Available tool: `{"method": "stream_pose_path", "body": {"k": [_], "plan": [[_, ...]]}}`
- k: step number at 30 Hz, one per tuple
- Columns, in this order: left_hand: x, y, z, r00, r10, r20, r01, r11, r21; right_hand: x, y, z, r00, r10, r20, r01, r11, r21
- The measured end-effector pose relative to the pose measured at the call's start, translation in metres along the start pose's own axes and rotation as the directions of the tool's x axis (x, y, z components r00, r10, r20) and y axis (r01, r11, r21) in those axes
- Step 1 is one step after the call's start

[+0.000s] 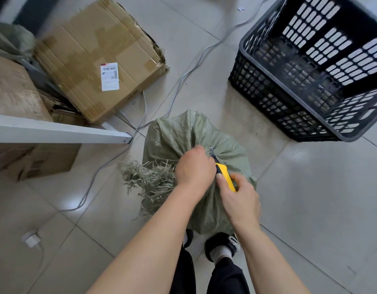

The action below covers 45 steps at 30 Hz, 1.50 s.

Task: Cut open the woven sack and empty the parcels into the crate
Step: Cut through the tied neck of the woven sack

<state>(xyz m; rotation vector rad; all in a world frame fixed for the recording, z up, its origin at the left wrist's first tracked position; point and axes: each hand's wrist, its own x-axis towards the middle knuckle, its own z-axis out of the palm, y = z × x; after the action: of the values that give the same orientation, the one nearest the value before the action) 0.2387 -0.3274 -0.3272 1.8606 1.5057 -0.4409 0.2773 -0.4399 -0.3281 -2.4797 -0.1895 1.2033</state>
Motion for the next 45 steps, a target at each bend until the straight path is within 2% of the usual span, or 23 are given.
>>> {"method": "stream_pose_path", "body": {"k": [2,4,6,8,10,12,13,14,15,16,17,19,21,26,31,33,35,36,38,40,41,45], "plan": [[0.004,-0.004,-0.001,0.999,-0.025,0.037,0.028,0.996,-0.089,0.000,-0.004,-0.004,1.000,-0.015,-0.006,0.015,1.000,-0.020],[0.008,-0.008,-0.002,0.997,-0.043,0.069,0.052,0.988,-0.145,0.001,-0.006,-0.010,0.997,-0.076,-0.017,0.072,0.979,-0.189],[0.006,-0.005,-0.003,0.997,-0.023,0.076,0.027,0.999,-0.044,0.004,-0.013,-0.016,0.993,-0.121,-0.005,0.114,0.947,-0.299],[0.002,0.000,-0.004,0.999,-0.019,0.032,0.018,0.999,0.038,0.007,-0.013,-0.022,0.995,-0.102,-0.002,0.097,0.958,-0.270],[0.004,0.002,-0.004,0.998,-0.044,0.039,0.046,0.998,-0.050,0.005,-0.009,-0.019,0.997,-0.071,0.004,0.069,0.968,-0.242],[0.003,0.001,-0.005,0.997,-0.056,0.046,0.062,0.989,-0.135,0.007,-0.007,-0.007,0.999,-0.034,0.024,0.037,0.989,-0.145],[-0.005,0.002,0.000,0.997,-0.017,0.073,0.026,0.993,-0.119,0.016,-0.004,-0.002,0.999,0.036,0.012,-0.037,0.998,0.045],[-0.022,0.006,0.007,0.994,0.037,0.102,-0.028,0.996,-0.090,0.027,-0.004,-0.002,0.987,0.147,0.058,-0.157,0.951,0.265],[-0.042,0.013,0.016,0.987,0.093,0.132,-0.081,0.992,-0.093,0.042,-0.005,-0.007,0.966,0.242,0.091,-0.259,0.881,0.395],[-0.059,0.016,0.021,0.976,0.135,0.170,-0.115,0.986,-0.121,0.057,-0.006,-0.014,0.950,0.291,0.108,-0.309,0.843,0.441],[-0.063,0.013,0.023,0.976,0.134,0.171,-0.114,0.986,-0.123,0.064,-0.009,-0.016,0.950,0.291,0.110,-0.310,0.867,0.389],[-0.050,0.009,0.030,0.986,0.137,0.092,-0.124,0.984,-0.130,0.063,-0.007,-0.029,0.981,0.194,-0.025,-0.181,0.950,0.254],[-0.034,0.006,0.025,0.985,0.107,0.138,-0.075,0.973,-0.219,0.050,-0.003,-0.035,0.988,0.144,-0.048,-0.123,0.947,0.297],[-0.025,-0.008,0.013,0.987,0.077,0.143,0.000,0.880,-0.475,0.032,-0.017,-0.031,0.982,0.153,0.112,-0.189,0.837,0.513],[-0.025,-0.019,0.004,0.962,0.246,0.117,-0.133,0.799,-0.586,0.020,-0.027,-0.031,0.962,0.144,0.233,-0.263,0.719,0.643],[-0.026,-0.021,0.003,0.943,0.297,0.151,-0.156,0.794,-0.588,0.023,-0.028,-0.034,0.962,0.182,0.204,-0.270,0.741,0.614],[-0.023,-0.023,-0.002,0.926,0.279,0.253,-0.108,0.841,-0.530,0.026,-0.027,-0.037,0.976,0.178,0.128,-0.219,0.808,0.547],[-0.020,-0.024,-0.005,0.921,0.261,0.289,-0.103,0.879,-0.465,0.026,-0.026,-0.038,0.980,0.172,0.098,-0.198,0.834,0.514],[-0.017,-0.023,-0.011,0.918,0.252,0.305,-0.184,0.954,-0.235,0.025,-0.025,-0.039,0.985,0.161,0.053,-0.166,0.853,0.495],[-0.015,-0.018,-0.018,0.930,0.250,0.268,-0.258,0.966,-0.009,0.024,-0.025,-0.038,0.984,0.170,0.045,-0.168,0.830,0.532],[-0.015,-0.015,-0.022,0.938,0.241,0.249,-0.252,0.968,0.015,0.022,-0.025,-0.037,0.982,0.183,0.053,-0.180,0.801,0.571],[-0.007,-0.012,-0.033,0.970,0.105,0.221,-0.071,0.985,-0.156,0.017,-0.025,-0.038,0.960,0.263,0.099,-0.256,0.673,0.694]]}}
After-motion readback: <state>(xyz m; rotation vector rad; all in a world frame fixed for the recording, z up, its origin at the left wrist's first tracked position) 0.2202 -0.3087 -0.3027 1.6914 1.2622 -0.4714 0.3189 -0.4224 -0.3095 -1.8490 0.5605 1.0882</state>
